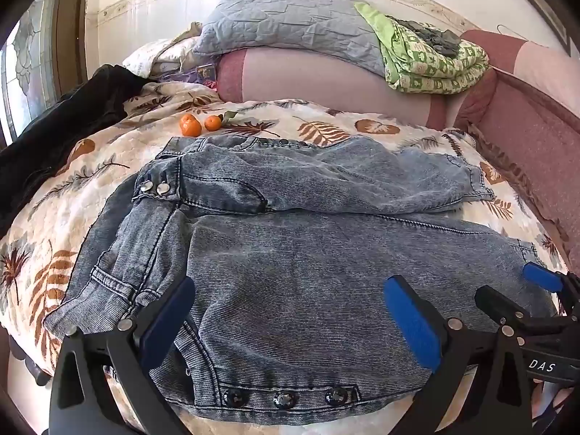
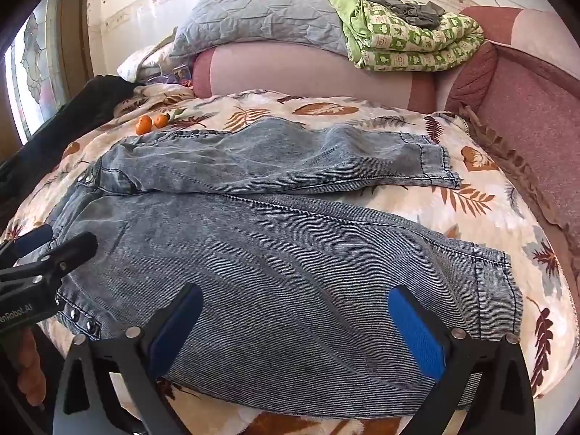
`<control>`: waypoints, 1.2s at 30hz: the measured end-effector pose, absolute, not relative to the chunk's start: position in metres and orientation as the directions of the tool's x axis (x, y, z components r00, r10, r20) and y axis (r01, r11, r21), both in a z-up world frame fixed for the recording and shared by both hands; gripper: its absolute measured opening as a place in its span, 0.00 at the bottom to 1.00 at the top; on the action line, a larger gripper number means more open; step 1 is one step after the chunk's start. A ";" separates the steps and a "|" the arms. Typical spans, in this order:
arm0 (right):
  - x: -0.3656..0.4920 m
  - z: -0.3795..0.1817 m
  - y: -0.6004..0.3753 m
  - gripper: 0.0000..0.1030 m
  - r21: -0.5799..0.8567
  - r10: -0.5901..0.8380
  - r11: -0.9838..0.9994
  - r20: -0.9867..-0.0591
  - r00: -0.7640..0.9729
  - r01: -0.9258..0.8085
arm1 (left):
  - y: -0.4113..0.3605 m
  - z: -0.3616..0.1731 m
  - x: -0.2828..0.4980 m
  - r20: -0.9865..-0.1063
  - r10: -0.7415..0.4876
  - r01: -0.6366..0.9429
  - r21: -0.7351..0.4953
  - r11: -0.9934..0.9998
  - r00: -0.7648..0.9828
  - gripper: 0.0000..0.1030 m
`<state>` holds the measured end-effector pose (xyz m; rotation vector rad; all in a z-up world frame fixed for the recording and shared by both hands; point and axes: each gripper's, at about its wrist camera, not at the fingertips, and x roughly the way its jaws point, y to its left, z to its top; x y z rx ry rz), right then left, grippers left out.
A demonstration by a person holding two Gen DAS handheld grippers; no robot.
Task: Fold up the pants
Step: 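Move both grippers over the blue jeans lying flat on the bed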
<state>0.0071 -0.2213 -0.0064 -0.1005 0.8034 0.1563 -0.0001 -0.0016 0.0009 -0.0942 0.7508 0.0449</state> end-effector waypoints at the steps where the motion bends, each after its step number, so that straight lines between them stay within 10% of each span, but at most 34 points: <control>1: 0.007 -0.006 -0.221 1.00 -0.031 0.100 0.984 -0.723 0.684 -0.177 | -0.001 0.001 0.000 -0.683 0.007 -0.074 -0.069 0.995 0.730 1.00; 36: 0.008 -0.001 -0.244 1.00 0.036 0.133 0.987 -0.726 0.675 -0.156 | 0.026 0.008 -0.001 -0.705 -0.133 -0.029 -0.213 0.977 0.696 1.00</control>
